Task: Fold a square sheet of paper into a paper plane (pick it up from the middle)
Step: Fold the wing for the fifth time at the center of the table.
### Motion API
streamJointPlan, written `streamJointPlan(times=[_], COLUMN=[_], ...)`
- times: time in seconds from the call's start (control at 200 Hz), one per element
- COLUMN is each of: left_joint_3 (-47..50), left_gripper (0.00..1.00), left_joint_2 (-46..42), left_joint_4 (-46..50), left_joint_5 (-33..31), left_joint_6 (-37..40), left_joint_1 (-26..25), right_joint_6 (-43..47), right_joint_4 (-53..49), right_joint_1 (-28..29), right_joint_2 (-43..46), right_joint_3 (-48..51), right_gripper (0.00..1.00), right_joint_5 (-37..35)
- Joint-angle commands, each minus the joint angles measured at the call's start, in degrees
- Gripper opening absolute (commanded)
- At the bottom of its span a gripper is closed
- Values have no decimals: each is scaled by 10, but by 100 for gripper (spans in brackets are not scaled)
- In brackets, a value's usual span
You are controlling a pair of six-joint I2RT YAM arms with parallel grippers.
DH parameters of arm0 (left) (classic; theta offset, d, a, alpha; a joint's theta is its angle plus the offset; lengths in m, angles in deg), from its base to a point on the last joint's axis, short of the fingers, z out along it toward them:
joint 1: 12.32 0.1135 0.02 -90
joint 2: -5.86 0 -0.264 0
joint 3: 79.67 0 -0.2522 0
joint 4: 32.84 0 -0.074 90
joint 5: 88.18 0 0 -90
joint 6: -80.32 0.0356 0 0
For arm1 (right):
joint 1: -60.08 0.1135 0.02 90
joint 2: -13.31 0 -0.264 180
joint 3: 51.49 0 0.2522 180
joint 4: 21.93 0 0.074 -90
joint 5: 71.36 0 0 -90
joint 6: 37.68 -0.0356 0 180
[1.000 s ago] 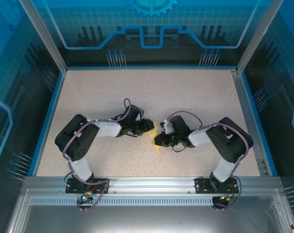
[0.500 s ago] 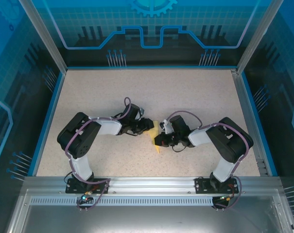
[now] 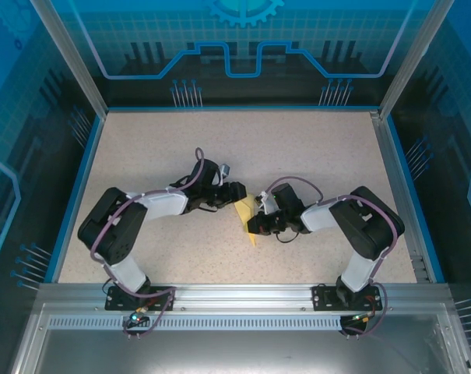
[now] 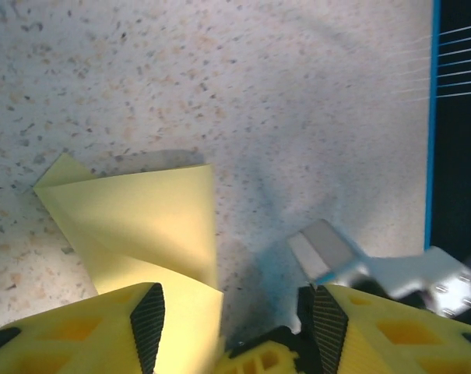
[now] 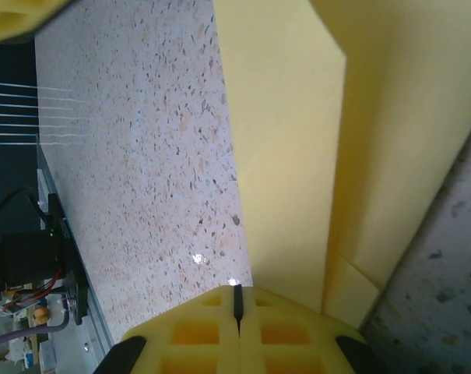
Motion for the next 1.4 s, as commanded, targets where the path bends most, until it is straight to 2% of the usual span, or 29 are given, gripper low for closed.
streamJointPlan(times=[0.0, 0.26, 0.375, 0.73, 0.86, 1.396], left_joint_3=[20, 5, -1, -42, -56, -52], left_gripper=[55, 51, 51, 51, 50, 48], left_joint_2=[-20, 24, 46, 91, 101, 114], left_joint_4=[17, -4, -17, -14, 15, 39], left_joint_5=[-6, 52, 57, 14, -4, -26], left_joint_6=[19, 25, 20, 15, 21, 46], left_joint_1=[9, 8, 9, 10, 12, 37], right_joint_6=[28, 35, 36, 56, 67, 101], right_joint_4=[-124, -128, -128, -144, -154, -182], right_joint_1=[-13, -16, -17, -17, -19, -45], right_joint_2=[-41, -52, -55, -52, -52, -40], right_joint_3=[23, 11, 11, 14, 13, 21], right_gripper=[0, 0, 0, 0, 0, 0], right_joint_5=[-37, -28, -25, -12, -8, 5])
